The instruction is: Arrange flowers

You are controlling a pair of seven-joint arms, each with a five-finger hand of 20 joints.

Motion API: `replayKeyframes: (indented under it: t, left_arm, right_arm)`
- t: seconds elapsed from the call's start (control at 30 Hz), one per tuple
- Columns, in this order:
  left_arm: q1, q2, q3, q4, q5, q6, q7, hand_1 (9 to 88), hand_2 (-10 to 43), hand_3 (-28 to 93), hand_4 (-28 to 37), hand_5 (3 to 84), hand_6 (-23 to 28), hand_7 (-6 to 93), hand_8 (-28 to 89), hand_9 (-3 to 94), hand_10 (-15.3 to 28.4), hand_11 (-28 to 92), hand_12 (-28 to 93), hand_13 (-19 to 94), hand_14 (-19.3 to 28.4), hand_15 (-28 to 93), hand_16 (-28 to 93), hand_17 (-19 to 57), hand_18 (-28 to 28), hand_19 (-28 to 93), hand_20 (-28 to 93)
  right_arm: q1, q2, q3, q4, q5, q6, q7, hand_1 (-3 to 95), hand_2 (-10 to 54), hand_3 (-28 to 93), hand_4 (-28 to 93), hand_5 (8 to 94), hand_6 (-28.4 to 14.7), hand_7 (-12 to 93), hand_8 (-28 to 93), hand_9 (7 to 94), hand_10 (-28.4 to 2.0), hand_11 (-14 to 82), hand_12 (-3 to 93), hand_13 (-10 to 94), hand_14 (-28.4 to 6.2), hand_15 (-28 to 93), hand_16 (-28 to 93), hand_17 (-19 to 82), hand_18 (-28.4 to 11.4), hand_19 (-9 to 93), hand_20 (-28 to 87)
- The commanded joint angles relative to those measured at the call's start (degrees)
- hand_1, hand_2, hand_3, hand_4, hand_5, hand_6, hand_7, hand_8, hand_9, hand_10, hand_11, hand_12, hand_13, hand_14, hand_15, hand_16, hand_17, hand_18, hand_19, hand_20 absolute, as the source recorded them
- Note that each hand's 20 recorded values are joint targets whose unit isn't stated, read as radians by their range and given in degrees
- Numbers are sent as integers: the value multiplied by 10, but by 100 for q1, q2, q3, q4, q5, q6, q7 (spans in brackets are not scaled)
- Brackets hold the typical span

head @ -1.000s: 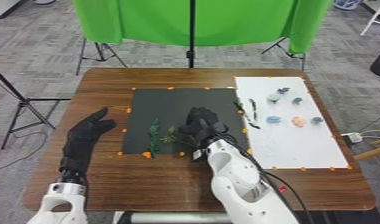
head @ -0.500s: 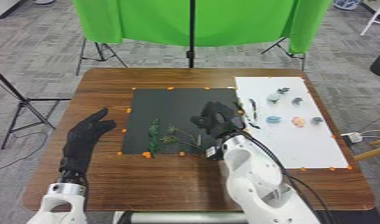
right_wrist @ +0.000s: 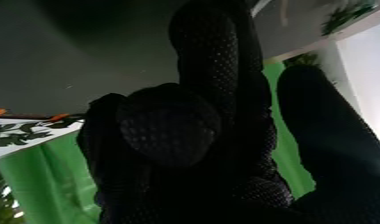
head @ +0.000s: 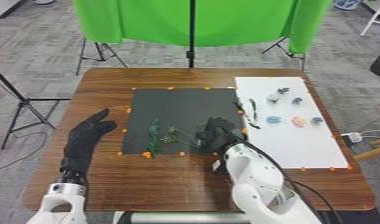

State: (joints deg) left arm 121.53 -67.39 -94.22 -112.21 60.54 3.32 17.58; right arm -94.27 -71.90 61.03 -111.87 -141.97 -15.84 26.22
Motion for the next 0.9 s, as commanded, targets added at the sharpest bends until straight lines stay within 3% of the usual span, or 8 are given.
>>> replayKeyframes:
  t: [0.03, 0.9]
  left_arm:
    - [87, -30, -17, 4, 35, -75, -51, 213, -56, 690, -197, 471, 14, 119, -43, 489, 132, 193, 176, 396, 162, 181, 80, 68, 142, 70, 268]
    - [64, -54, -2, 11, 39, -73, -77, 216, -53, 687, -197, 471, 15, 118, -43, 488, 132, 192, 177, 396, 162, 181, 80, 67, 142, 69, 267]
  right_arm:
    - [-98, 19, -173, -57, 138, -230, 24, 268, 131, 640, -32, 886, -18, 179, -75, 928, -119, 347, 247, 937, -37, 579, 288, 670, -119, 932, 536]
    - [-134, -260, -267, -30, 774, -392, 144, 261, 139, 629, -35, 870, -19, 155, -81, 930, -130, 332, 247, 937, -42, 568, 282, 665, -118, 932, 519]
